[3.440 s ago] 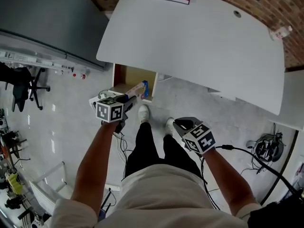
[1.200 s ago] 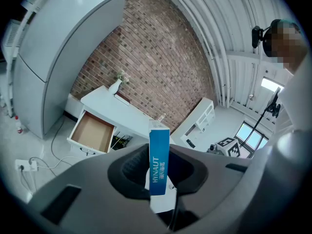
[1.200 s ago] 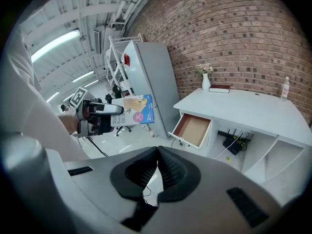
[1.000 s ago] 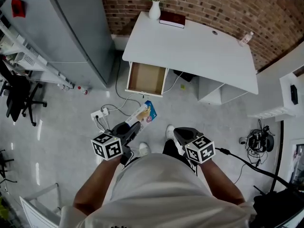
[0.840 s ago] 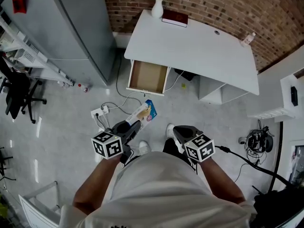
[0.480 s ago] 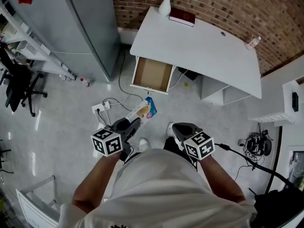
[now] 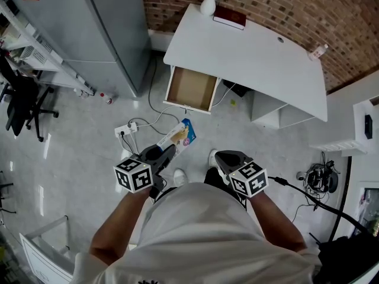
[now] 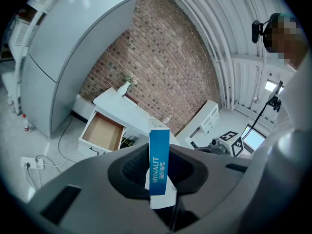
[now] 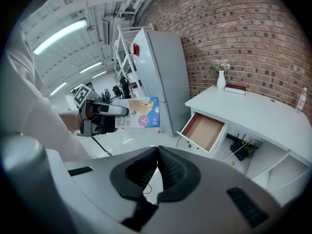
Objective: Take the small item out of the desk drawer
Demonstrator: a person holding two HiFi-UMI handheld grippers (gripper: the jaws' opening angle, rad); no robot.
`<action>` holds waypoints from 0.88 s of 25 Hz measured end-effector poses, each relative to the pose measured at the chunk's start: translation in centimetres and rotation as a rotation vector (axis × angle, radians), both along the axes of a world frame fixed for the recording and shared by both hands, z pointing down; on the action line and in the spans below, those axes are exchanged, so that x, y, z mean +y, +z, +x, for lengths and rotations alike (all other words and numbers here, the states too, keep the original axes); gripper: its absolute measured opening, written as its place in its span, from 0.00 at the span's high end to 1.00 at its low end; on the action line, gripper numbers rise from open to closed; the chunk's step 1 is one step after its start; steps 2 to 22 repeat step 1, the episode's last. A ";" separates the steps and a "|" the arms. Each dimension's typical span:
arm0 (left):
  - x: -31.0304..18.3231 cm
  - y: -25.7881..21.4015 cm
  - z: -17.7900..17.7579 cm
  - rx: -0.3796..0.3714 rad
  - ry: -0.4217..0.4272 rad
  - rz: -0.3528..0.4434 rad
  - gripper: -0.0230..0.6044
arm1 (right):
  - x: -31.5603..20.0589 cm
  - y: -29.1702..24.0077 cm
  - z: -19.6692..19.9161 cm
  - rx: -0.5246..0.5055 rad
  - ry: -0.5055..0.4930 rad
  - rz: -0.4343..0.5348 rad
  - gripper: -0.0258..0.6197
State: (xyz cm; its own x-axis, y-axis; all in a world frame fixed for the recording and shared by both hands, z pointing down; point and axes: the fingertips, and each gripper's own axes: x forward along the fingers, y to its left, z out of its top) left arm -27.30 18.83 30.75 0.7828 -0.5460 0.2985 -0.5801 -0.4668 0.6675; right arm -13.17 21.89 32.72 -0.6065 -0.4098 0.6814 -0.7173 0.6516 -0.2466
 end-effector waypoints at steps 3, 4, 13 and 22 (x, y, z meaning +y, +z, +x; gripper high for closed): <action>0.0 0.1 0.1 0.000 0.001 -0.001 0.83 | 0.0 0.1 0.0 0.000 -0.002 0.000 0.91; 0.0 0.1 0.1 0.000 0.001 -0.001 0.83 | 0.0 0.1 0.0 0.000 -0.002 0.000 0.91; 0.0 0.1 0.1 0.000 0.001 -0.001 0.83 | 0.0 0.1 0.0 0.000 -0.002 0.000 0.91; 0.0 0.1 0.1 0.000 0.001 -0.001 0.83 | 0.0 0.1 0.0 0.000 -0.002 0.000 0.91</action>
